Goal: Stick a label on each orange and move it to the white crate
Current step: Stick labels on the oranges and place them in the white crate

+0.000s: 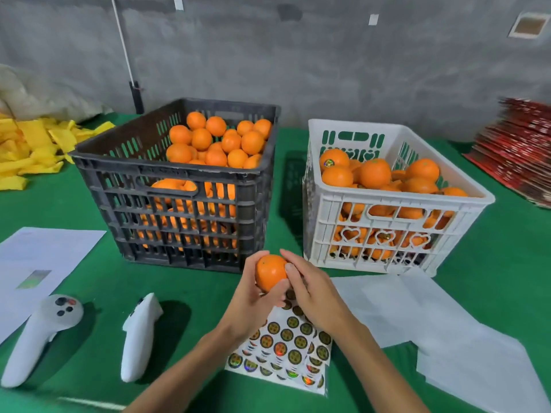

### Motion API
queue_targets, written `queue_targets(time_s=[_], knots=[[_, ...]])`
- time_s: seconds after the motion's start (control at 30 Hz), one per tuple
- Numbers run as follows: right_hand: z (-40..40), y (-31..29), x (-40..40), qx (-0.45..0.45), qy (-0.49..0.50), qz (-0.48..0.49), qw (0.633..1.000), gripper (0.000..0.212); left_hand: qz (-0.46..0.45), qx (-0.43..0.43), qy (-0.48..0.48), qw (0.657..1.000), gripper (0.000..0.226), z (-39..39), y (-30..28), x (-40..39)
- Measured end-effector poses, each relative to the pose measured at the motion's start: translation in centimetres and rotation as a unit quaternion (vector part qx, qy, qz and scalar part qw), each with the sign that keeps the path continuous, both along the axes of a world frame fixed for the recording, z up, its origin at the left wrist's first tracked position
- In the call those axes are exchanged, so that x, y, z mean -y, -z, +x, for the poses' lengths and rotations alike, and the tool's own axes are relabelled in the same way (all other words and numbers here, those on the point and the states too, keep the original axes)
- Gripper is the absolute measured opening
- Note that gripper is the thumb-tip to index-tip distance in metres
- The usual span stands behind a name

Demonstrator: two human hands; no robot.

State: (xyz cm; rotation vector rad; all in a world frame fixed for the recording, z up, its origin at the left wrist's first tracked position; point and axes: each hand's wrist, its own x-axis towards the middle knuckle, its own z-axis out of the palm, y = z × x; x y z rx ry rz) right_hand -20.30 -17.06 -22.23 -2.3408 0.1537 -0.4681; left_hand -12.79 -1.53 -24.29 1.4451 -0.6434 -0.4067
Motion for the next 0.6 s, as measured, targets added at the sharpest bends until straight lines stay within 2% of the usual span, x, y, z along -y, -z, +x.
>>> queue_targets(time_s=[0.1, 0.2, 0.27, 0.37, 0.47, 0.6], knots=[[-2.3, 1.8, 1.0, -0.048, -0.024, -0.093, 0.994, 0.045, -0.005, -0.041, -0.015, 0.999, 0.054, -0.6, 1.2, 0.3], [-3.5, 2.9, 1.3, -0.108, -0.052, -0.166, 0.979, 0.071, -0.026, -0.083, -0.052, 0.995, 0.053, -0.7, 1.1, 0.4], [-3.5, 3.3, 1.4, -0.125, -0.057, -0.181, 0.974, 0.080, -0.037, -0.100, -0.077, 0.991, 0.055, -0.8, 1.3, 0.3], [-3.2, 3.5, 1.2, -0.093, -0.043, -0.182, 0.978, 0.069, -0.055, -0.111, -0.095, 0.988, 0.056, -0.7, 1.7, 0.1], [-2.8, 3.7, 0.9, -0.051, -0.018, -0.182, 0.982, 0.053, -0.063, -0.113, -0.090, 0.987, 0.067, -0.6, 1.9, -0.1], [-1.9, 3.7, 0.3, 0.001, 0.002, -0.160, 0.987, 0.031, -0.065, -0.109, -0.078, 0.989, 0.065, -0.5, 2.0, 0.0]])
